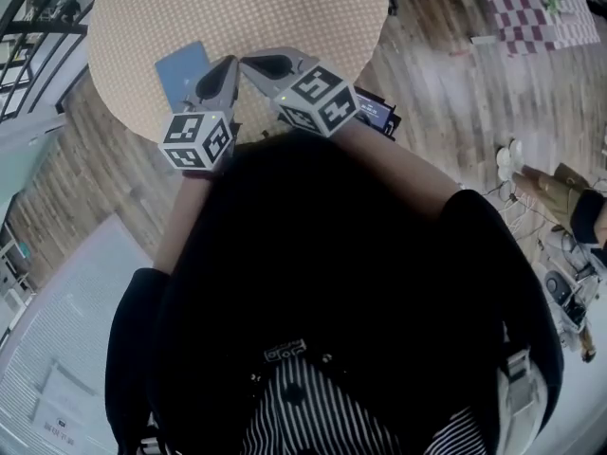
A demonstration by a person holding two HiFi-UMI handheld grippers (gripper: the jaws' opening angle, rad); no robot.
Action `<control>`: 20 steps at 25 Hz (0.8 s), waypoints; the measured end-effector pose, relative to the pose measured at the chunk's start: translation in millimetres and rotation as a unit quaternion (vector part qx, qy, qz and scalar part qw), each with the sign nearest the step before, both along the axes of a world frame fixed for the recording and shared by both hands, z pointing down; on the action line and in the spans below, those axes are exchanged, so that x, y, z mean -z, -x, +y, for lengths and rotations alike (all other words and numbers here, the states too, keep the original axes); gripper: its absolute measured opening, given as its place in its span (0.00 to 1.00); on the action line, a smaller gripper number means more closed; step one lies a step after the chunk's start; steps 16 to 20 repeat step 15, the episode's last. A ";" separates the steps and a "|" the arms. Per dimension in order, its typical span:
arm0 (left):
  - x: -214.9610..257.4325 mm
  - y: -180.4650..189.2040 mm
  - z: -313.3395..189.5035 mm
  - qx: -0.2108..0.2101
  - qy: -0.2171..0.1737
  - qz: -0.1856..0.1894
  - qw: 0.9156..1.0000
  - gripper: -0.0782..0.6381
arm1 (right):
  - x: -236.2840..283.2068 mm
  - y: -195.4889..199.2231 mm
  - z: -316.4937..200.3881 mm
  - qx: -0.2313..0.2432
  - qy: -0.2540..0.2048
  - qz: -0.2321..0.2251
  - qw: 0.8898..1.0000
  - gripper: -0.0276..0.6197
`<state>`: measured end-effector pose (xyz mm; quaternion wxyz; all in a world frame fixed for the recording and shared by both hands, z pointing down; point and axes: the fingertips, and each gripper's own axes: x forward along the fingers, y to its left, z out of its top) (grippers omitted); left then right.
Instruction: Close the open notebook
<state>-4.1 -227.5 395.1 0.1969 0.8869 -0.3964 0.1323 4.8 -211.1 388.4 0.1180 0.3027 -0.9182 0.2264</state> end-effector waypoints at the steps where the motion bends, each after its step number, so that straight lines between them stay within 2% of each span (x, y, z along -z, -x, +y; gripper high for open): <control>1: 0.3 0.4 0.2 0.005 0.000 0.000 1.000 0.11 | 0.7 -0.4 -0.9 0.004 0.000 -0.001 1.000 0.05; 8: -2.6 61.0 24.4 0.035 -0.014 0.012 0.999 0.11 | 1.5 55.2 11.5 0.027 -0.018 0.001 0.999 0.05; 15: -9.0 209.2 39.1 0.063 -0.011 0.036 0.997 0.11 | -5.0 204.4 31.0 0.054 -0.021 0.019 0.998 0.05; 20: -9.0 209.2 39.1 0.063 -0.011 0.036 0.997 0.11 | -5.0 204.4 31.0 0.054 -0.021 0.019 0.998 0.05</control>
